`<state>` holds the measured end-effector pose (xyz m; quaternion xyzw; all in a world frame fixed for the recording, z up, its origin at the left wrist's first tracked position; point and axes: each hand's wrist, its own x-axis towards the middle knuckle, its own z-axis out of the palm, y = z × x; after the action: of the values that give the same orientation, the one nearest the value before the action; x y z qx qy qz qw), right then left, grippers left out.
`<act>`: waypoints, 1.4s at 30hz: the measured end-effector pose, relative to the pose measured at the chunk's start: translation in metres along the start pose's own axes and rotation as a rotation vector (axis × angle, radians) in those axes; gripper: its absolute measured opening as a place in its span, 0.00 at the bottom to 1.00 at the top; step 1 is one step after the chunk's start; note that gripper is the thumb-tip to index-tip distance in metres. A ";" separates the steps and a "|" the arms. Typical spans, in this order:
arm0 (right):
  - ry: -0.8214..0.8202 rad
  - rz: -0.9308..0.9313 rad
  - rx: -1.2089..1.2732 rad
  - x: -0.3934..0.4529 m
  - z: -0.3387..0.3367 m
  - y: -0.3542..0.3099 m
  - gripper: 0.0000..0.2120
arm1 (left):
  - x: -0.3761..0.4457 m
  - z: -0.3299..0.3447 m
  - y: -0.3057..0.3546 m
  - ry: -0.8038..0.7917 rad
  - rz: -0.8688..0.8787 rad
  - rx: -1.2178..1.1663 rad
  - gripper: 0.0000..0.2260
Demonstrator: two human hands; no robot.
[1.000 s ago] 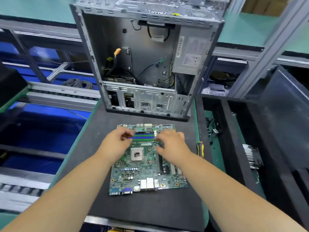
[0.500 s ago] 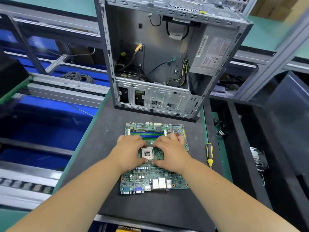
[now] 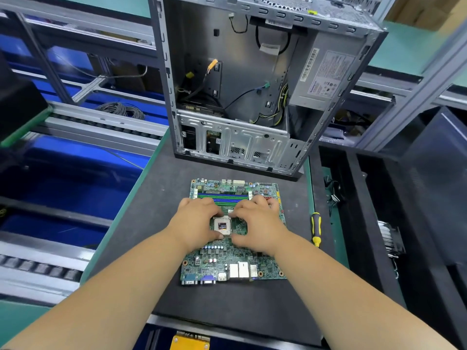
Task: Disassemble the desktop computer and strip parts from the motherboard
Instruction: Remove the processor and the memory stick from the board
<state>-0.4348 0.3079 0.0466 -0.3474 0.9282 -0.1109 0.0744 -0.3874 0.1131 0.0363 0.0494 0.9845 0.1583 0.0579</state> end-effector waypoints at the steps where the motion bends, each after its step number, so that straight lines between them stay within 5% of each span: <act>1: 0.008 -0.007 0.005 0.001 -0.002 0.001 0.23 | 0.000 0.000 0.000 -0.001 -0.001 -0.007 0.25; 9: 0.098 0.058 0.043 0.014 -0.010 0.005 0.11 | -0.001 -0.001 0.000 -0.019 0.009 -0.010 0.26; 23: 0.177 0.029 0.018 0.025 -0.014 -0.009 0.06 | -0.004 -0.005 -0.008 -0.063 0.073 -0.033 0.30; 33: 0.026 -0.200 -0.148 0.018 -0.002 -0.024 0.23 | -0.017 -0.004 -0.021 0.060 0.028 -0.140 0.21; 42: 0.009 -0.129 -0.107 0.021 0.002 -0.029 0.17 | -0.020 0.001 -0.021 0.056 0.009 -0.141 0.23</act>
<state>-0.4320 0.2725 0.0513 -0.4096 0.9087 -0.0674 0.0443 -0.3689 0.0916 0.0310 0.0451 0.9719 0.2288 0.0329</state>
